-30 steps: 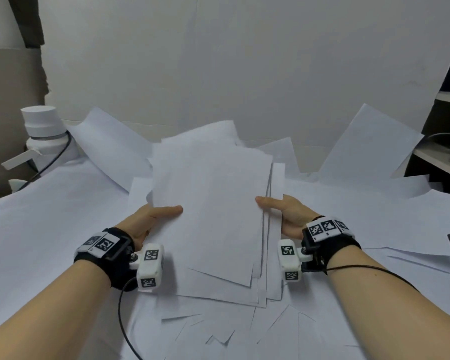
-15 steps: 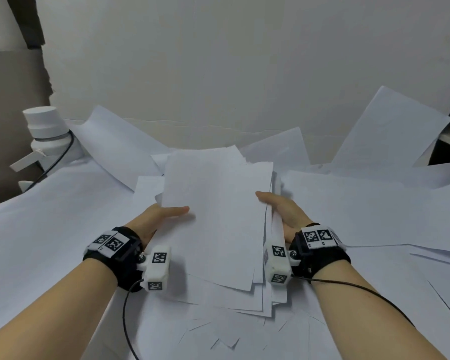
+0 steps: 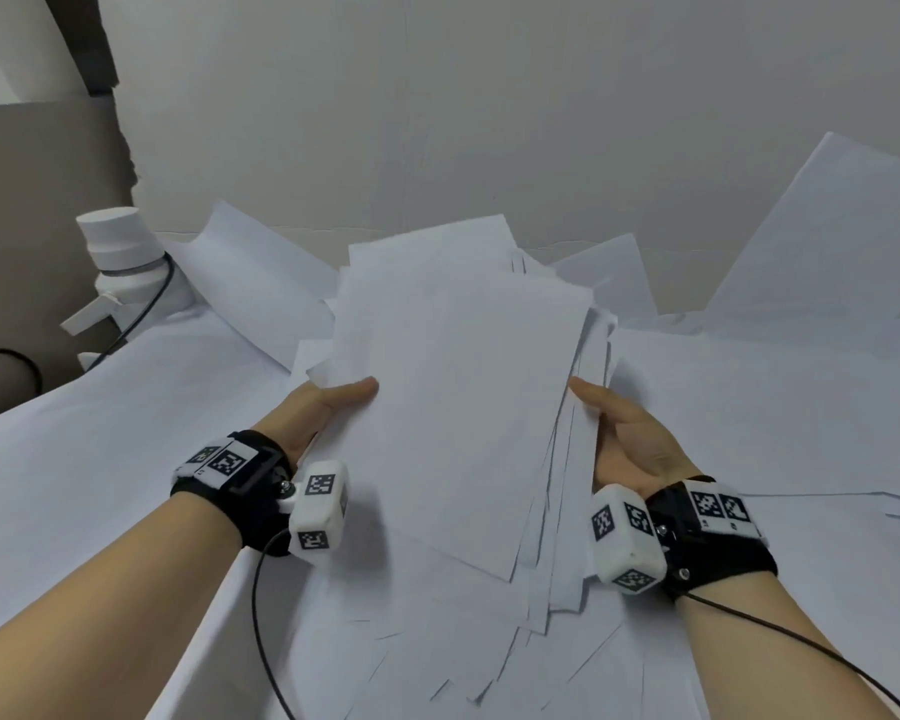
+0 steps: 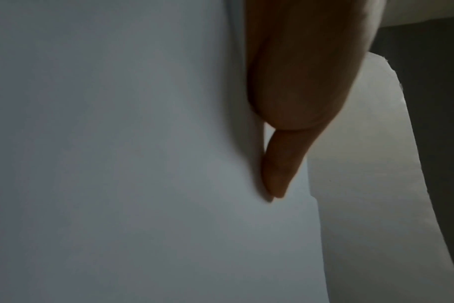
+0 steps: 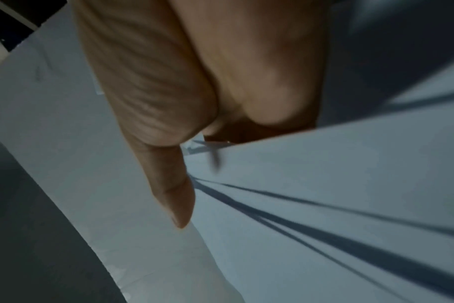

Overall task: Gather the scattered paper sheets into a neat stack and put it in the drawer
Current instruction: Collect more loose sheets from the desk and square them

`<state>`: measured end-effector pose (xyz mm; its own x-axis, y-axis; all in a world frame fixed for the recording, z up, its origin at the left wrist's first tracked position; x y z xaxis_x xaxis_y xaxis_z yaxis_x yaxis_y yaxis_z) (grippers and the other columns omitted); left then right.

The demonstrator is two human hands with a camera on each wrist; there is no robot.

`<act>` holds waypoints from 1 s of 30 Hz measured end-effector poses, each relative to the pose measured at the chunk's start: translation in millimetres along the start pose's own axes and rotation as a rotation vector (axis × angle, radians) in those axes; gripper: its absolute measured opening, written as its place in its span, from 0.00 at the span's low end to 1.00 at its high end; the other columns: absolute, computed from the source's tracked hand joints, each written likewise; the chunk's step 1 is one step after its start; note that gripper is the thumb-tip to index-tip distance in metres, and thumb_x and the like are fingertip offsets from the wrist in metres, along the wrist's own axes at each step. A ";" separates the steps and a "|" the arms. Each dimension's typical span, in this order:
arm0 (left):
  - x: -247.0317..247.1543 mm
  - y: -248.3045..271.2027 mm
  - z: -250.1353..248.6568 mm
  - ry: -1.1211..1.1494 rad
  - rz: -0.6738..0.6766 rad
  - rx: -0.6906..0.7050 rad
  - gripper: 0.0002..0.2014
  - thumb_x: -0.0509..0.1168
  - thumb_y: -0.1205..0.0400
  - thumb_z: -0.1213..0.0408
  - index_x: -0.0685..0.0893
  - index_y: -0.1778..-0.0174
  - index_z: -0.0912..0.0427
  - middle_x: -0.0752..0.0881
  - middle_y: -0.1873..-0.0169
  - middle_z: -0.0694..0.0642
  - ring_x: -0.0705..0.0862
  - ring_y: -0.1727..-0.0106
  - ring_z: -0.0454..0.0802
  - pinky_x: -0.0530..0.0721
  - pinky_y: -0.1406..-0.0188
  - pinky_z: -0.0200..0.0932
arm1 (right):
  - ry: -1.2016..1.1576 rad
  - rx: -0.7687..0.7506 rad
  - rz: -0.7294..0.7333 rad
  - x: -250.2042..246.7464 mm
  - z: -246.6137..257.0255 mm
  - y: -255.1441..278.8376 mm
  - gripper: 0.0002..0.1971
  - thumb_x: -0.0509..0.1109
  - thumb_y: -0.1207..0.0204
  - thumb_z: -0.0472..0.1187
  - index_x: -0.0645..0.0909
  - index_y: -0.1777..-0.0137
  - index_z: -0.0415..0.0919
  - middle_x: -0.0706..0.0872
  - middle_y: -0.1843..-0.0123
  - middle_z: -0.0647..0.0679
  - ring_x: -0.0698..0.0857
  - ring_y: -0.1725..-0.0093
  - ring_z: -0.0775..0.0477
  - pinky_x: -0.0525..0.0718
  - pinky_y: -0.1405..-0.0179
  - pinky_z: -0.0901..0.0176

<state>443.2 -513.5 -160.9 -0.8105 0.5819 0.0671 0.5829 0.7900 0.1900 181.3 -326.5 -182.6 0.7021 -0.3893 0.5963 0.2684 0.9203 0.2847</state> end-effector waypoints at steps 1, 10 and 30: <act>1.7 -1.8 -0.8 -0.041 -0.021 0.000 0.19 0.69 0.15 0.60 0.83 0.29 0.60 0.90 0.39 0.64 0.89 0.39 0.64 0.90 0.45 0.53 | 0.017 0.014 -0.012 2.5 -3.0 -1.7 0.26 0.76 0.26 0.40 0.80 0.28 0.36 0.85 0.32 0.33 0.84 0.32 0.29 0.76 0.30 0.26; 2.5 -8.9 -8.2 -0.036 -0.140 -0.093 0.16 0.55 0.07 0.56 0.84 0.42 0.61 0.93 0.57 0.53 0.93 0.59 0.49 0.87 0.62 0.40 | 0.222 0.004 -0.169 9.4 -12.3 -12.4 0.12 0.69 0.23 0.24 0.85 0.40 0.27 0.90 0.44 0.32 0.90 0.45 0.29 0.85 0.42 0.31; -22.6 -9.9 -33.3 -0.236 -0.035 -0.089 0.11 0.70 0.15 0.62 0.88 0.44 0.67 0.91 0.52 0.62 0.90 0.59 0.52 0.90 0.57 0.44 | 0.238 -0.104 -0.291 6.3 -5.6 -11.3 0.11 0.70 0.22 0.26 0.85 0.40 0.31 0.91 0.44 0.34 0.89 0.44 0.31 0.85 0.42 0.32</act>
<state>453.7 -540.9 -131.8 -0.7883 0.5915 -0.1694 0.5386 0.7965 0.2745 186.3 -339.1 -186.3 0.7170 -0.6256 0.3074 0.5358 0.7767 0.3311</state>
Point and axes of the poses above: each hand's wrist, its own y-axis away from the middle knuckle, its own x-axis out of the palm, z = x × y, the point moved 1 cm from there along -y, towards the middle knuckle
